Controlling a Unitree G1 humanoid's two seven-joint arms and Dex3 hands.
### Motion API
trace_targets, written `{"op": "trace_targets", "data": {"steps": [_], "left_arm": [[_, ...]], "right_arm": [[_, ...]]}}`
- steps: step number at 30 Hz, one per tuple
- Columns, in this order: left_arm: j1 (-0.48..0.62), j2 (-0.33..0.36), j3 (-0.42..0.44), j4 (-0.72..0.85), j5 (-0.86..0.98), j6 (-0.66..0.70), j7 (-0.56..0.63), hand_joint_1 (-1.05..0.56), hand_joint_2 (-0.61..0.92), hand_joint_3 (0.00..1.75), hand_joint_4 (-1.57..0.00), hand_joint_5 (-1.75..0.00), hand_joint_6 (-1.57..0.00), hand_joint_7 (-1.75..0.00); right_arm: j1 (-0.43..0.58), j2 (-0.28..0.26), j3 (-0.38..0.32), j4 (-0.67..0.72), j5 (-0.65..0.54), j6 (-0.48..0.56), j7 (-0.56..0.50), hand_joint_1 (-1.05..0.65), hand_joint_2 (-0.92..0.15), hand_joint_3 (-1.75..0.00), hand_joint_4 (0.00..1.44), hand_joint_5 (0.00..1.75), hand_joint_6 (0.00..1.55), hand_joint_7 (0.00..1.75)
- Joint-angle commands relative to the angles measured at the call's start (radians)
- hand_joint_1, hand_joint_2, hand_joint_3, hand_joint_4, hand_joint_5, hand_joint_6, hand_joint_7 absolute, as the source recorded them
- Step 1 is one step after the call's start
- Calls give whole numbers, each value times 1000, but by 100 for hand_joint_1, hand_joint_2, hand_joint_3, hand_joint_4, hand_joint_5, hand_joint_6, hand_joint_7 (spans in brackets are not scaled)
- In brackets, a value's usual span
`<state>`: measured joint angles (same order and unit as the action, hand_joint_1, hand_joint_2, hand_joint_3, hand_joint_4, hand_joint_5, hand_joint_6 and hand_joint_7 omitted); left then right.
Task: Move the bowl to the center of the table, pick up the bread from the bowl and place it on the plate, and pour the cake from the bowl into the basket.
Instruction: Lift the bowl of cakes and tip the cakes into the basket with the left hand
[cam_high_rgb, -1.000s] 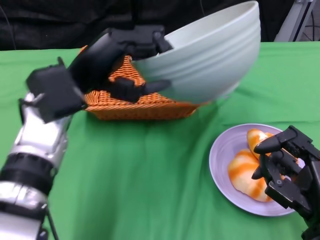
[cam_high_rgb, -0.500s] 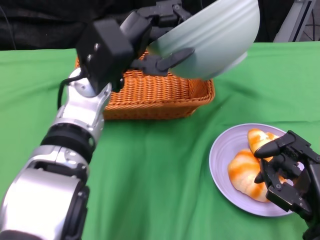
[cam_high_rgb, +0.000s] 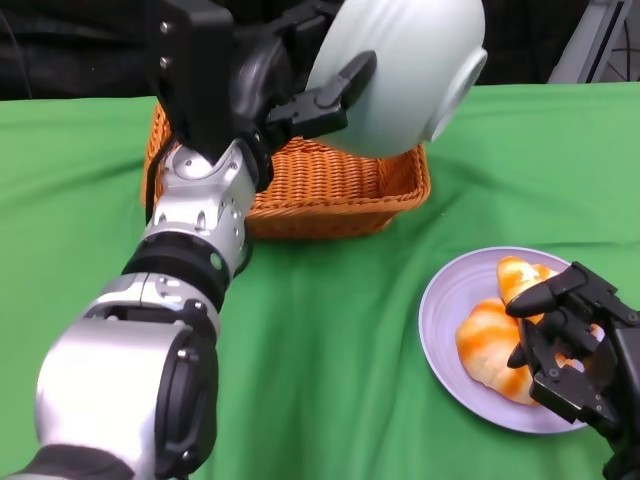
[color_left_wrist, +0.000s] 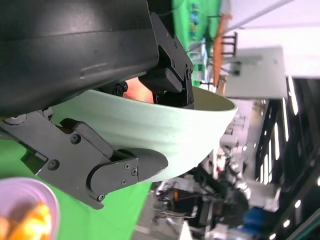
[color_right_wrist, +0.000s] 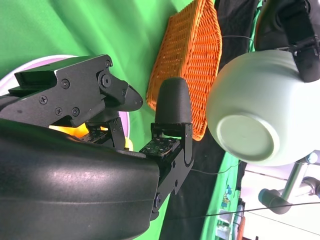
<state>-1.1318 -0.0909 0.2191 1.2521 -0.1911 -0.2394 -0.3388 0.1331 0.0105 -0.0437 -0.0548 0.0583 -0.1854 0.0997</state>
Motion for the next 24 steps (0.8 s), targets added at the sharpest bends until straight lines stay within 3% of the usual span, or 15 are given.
{"op": "trace_targets", "data": {"steps": [1,9,13,15,19,22,24], "left_arm": [[-64,-6,78,14,-77,85,3,-15,57,110,-81,-173,-76,-144],[-86,-19,266,41,-250,295,25,-11,62,118,-84,-175,-75,-154],[-93,-26,352,44,-334,380,63,-13,65,106,-85,-175,-78,-152],[-95,-27,408,48,-393,428,79,-17,70,97,-82,-175,-64,-166],[-97,-24,480,50,-466,474,110,-20,71,88,-79,-175,-58,-172],[-102,-24,524,48,-511,489,138,-28,88,52,-76,-175,-48,-173],[-109,-26,556,47,-544,488,169,-31,91,45,-75,-175,-44,-173]], "right_arm": [[-3,-13,-6,0,12,-5,5,6,-77,-87,51,175,49,149],[-7,-14,-5,16,4,-4,3,6,-79,-80,52,173,48,148],[-10,-18,-5,26,3,-16,8,5,-80,-79,52,173,48,149],[-10,-20,-6,28,2,-17,9,5,-80,-79,53,173,48,149],[-9,-22,-10,31,6,-12,7,5,-80,-79,52,173,48,148],[-10,-25,-8,32,2,-12,6,6,-81,-78,51,173,47,149],[-12,-27,-8,36,4,-15,8,7,-81,-79,51,173,47,150]]}}
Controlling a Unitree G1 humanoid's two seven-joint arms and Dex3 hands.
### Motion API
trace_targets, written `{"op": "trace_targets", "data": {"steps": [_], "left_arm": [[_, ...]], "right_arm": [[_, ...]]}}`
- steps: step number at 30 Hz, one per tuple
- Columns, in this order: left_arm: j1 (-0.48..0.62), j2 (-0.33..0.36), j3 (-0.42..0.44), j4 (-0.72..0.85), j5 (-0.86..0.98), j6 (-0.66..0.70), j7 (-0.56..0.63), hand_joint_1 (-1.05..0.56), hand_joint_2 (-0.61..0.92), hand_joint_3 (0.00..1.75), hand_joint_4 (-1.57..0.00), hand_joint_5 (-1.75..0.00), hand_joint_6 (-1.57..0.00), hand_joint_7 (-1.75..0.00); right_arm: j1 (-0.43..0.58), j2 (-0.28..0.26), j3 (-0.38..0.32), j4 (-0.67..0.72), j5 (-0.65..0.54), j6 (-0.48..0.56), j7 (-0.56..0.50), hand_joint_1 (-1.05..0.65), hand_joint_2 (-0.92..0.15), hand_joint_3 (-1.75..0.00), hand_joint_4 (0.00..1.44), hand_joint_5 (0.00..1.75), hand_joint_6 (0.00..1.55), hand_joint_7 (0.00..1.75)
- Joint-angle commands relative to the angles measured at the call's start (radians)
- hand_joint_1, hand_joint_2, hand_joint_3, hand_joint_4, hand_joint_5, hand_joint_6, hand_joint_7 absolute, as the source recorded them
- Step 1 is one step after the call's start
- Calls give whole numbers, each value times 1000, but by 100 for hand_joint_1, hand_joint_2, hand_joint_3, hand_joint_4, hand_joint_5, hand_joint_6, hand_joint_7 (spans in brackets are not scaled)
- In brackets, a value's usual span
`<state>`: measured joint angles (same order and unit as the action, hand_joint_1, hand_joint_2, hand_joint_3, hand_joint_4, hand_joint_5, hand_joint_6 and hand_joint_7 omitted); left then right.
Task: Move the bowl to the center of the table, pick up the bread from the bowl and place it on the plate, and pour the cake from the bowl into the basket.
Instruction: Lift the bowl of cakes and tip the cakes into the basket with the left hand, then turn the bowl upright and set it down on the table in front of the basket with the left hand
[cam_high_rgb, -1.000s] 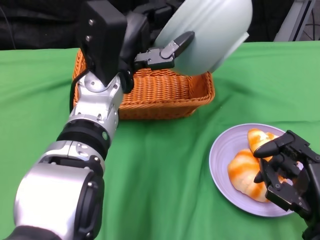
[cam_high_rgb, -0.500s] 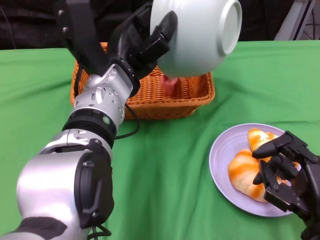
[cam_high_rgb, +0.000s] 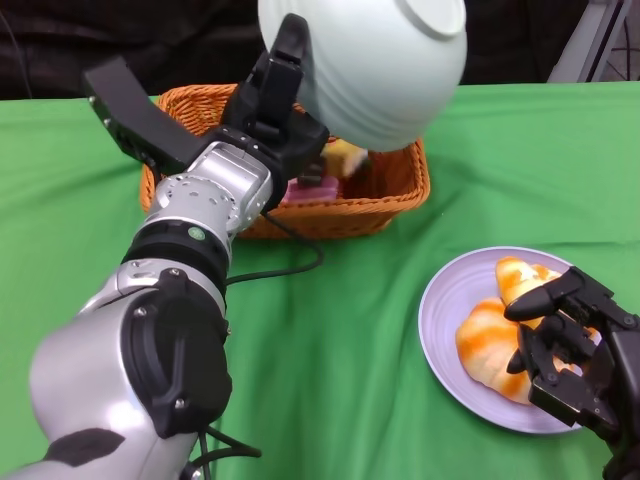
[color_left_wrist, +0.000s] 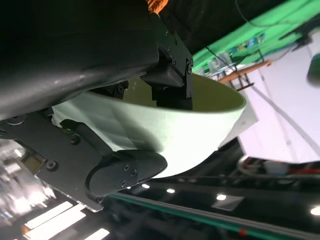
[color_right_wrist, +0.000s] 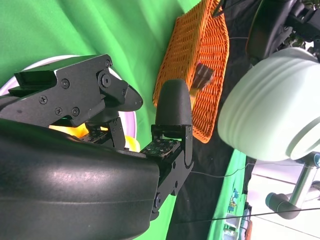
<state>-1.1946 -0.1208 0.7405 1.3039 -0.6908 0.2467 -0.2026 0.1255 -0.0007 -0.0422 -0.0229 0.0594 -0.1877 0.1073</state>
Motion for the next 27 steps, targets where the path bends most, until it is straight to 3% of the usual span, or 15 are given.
{"op": "trace_targets", "data": {"steps": [1,6,12,17,20,23,27], "left_arm": [[-49,4,43,-5,-56,3,45,-32,92,46,-75,-175,-43,-173],[-54,2,34,-12,-52,-29,72,-30,92,47,-77,-175,-45,-171],[-47,19,-102,-40,63,-43,-36,-25,92,38,-77,-175,-48,-174],[-31,36,-266,-120,203,-116,-210,-15,74,83,-76,-175,-75,-146],[-13,55,-340,-174,256,-161,-327,-17,70,91,-76,-175,-80,-138],[28,85,-461,-264,375,-283,-371,-20,66,92,-77,-175,-82,-136],[124,147,-586,-385,510,-557,-446,-23,63,93,-71,-175,-77,-136]], "right_arm": [[-5,-17,-10,7,4,-15,1,7,-81,-79,51,173,47,150],[-1,-16,-10,4,5,-14,-2,7,-80,-79,51,173,46,150],[4,-15,-5,-3,-1,-16,-5,7,-80,-78,49,174,46,151],[3,-14,-3,-6,-2,-15,-6,6,-79,-79,50,175,46,152],[-1,-14,-2,-4,-2,-15,-8,5,-79,-79,51,174,46,153],[-2,-15,0,-7,1,-12,-4,4,-81,-76,54,174,47,152],[-4,-14,0,-8,0,-12,-7,4,-83,-72,56,174,48,150]]}}
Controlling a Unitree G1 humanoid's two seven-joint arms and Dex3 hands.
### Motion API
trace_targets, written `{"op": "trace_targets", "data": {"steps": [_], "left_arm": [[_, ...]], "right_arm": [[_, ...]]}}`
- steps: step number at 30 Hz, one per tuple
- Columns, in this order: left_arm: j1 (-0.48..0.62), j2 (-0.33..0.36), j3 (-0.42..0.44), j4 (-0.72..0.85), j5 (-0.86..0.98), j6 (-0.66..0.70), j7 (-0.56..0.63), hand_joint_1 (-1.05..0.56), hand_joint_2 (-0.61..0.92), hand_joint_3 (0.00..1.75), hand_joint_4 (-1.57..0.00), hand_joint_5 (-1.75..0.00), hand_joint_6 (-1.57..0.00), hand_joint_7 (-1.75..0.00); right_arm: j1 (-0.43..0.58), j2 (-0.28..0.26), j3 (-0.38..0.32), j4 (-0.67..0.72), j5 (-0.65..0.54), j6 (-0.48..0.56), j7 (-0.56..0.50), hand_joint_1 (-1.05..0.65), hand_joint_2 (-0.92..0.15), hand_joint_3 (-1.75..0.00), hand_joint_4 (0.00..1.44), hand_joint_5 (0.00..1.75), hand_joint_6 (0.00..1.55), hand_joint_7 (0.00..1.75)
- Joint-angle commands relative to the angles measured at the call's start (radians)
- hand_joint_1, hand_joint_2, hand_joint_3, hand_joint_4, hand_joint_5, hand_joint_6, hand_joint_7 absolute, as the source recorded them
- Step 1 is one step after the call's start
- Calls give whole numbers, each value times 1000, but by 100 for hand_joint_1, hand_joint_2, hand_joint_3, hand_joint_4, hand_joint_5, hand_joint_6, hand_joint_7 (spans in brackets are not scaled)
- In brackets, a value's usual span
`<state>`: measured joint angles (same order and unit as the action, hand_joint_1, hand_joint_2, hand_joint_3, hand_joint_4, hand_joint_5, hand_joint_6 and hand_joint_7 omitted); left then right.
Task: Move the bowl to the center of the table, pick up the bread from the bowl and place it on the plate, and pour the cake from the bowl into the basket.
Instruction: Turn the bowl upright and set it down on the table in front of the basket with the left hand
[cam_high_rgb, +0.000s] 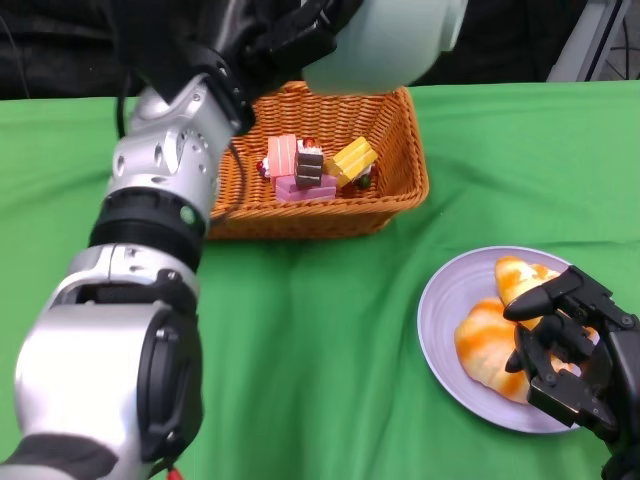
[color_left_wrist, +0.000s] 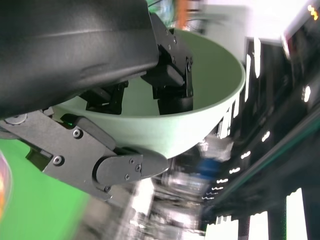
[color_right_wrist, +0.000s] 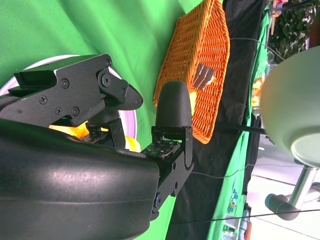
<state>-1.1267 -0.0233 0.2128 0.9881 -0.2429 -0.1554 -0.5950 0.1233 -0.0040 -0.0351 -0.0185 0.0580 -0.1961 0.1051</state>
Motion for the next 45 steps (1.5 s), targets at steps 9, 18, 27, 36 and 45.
{"op": "trace_targets", "data": {"steps": [9,18,27,36,45], "left_arm": [[230,165,-164,-115,212,-649,-50,-17,75,77,-83,-166,-81,-121],[347,268,-167,39,384,-1261,69,-12,56,105,-80,-161,-84,-123],[485,307,-56,73,651,-1459,232,-16,80,65,-74,-172,-78,-130],[608,384,-10,17,1025,-1433,518,-15,83,58,-75,-169,-80,-124],[624,513,-288,-49,1434,-1238,1163,-16,91,9,-72,-172,-79,-126]], "right_arm": [[8,-9,-3,-21,4,-9,-3,4,-82,-73,53,172,49,149],[12,-12,-6,-29,5,0,-3,4,-76,-82,53,172,49,148],[14,-14,-11,-32,4,-1,-5,4,-76,-84,56,171,51,148],[9,-19,-14,-33,45,-21,34,3,-74,-88,56,173,51,148],[-5,-33,-22,0,153,-81,172,3,-75,-90,59,174,53,148]]}}
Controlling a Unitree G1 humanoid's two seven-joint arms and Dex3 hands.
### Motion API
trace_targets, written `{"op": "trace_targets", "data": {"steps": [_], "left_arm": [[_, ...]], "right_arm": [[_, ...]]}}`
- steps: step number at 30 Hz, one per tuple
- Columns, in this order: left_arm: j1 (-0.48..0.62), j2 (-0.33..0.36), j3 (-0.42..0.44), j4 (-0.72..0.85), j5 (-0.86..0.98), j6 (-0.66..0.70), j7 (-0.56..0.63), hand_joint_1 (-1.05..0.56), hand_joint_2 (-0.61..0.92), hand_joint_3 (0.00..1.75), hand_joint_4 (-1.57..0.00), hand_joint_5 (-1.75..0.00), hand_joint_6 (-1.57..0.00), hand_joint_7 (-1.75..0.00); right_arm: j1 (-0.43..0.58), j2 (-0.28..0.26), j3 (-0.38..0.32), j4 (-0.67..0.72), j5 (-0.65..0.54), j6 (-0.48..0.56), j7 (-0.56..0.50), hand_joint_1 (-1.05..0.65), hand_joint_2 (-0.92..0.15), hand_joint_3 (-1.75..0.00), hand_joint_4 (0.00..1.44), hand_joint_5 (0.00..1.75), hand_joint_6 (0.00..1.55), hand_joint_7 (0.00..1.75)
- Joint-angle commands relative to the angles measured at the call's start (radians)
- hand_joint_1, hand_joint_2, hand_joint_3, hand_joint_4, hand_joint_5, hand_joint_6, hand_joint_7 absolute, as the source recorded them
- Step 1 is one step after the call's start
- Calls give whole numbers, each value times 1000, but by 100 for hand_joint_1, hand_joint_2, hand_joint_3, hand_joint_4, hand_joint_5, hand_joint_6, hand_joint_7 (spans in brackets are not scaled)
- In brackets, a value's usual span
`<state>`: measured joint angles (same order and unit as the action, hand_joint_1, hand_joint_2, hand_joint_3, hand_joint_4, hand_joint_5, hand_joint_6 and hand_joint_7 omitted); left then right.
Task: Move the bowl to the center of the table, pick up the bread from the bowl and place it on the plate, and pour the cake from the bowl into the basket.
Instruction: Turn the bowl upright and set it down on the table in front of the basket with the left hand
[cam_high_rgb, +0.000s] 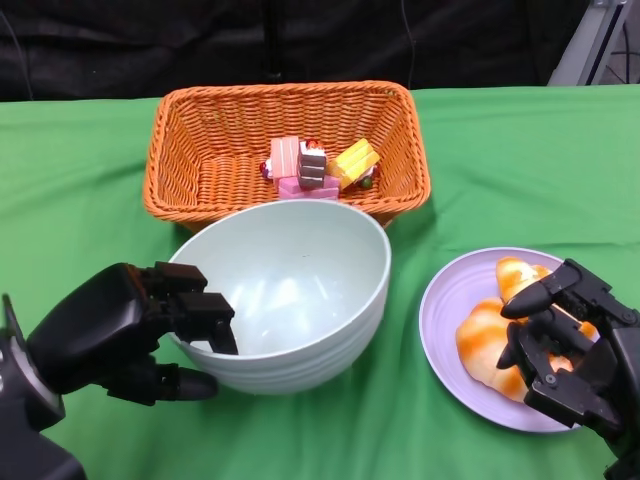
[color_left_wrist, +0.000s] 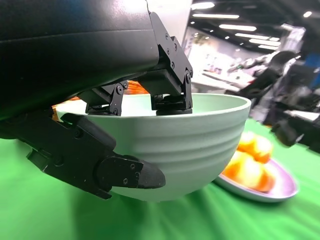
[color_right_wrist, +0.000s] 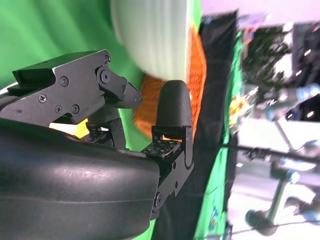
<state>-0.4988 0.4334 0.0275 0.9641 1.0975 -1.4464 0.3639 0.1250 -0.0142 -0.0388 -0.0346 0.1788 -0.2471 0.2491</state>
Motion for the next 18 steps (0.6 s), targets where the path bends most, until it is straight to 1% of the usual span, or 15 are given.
{"op": "trace_targets", "data": {"steps": [1,2,4,8,11,12,13,14,15,16,17,18], "left_arm": [[-11,69,-145,-25,124,74,275,-16,92,8,-72,-172,-78,-126],[-19,80,-198,-22,164,114,353,-16,92,7,-72,-172,-78,-126],[-38,99,-293,-10,224,175,487,-22,89,3,-72,-168,-80,-118],[-82,128,-461,25,281,247,702,-23,89,1,-73,-167,-81,-114],[-115,140,-568,55,294,283,817,-23,89,1,-73,-166,-81,-113],[-117,141,-595,68,288,314,795,-23,89,1,-73,-166,-81,-113],[-119,143,-618,78,281,340,771,-26,90,1,-71,-121,-78,-82],[-122,147,-640,85,274,365,746,-31,90,0,-78,-67,-82,-40],[-125,153,-659,86,268,388,732,-37,90,0,-78,-41,-81,-21],[-128,158,-676,84,261,401,729,-46,91,0,-74,-20,-74,-8],[-128,164,-687,80,250,413,719,-49,91,0,-72,-13,-72,-4],[-129,168,-697,76,238,420,713,-56,92,1,-66,-7,-65,-2]], "right_arm": [[-8,-23,-19,18,34,-33,32,3,-75,-91,59,174,54,148],[-10,-22,-21,25,43,-37,42,3,-75,-91,59,174,54,148],[-13,-21,-25,33,54,-42,55,3,-71,-92,63,172,56,147],[-16,-19,-29,39,57,-47,65,2,-69,-93,64,171,57,146],[-16,-17,-31,41,58,-48,68,2,-69,-94,64,171,58,146],[-12,-17,-33,32,53,-34,58,2,-69,-94,64,171,58,146],[-8,-17,-35,28,50,-26,52,2,-69,-93,64,170,58,145],[-6,-16,-36,25,49,-21,49,2,-71,-92,64,170,59,145],[-6,-17,-36,28,44,-27,46,2,-71,-92,63,170,58,144],[-7,-18,-35,31,41,-33,46,2,-71,-91,63,170,58,144],[-8,-18,-35,33,42,-34,47,2,-72,-90,63,170,58,144],[-9,-18,-35,34,44,-34,48,2,-72,-90,62,170,58,144]]}}
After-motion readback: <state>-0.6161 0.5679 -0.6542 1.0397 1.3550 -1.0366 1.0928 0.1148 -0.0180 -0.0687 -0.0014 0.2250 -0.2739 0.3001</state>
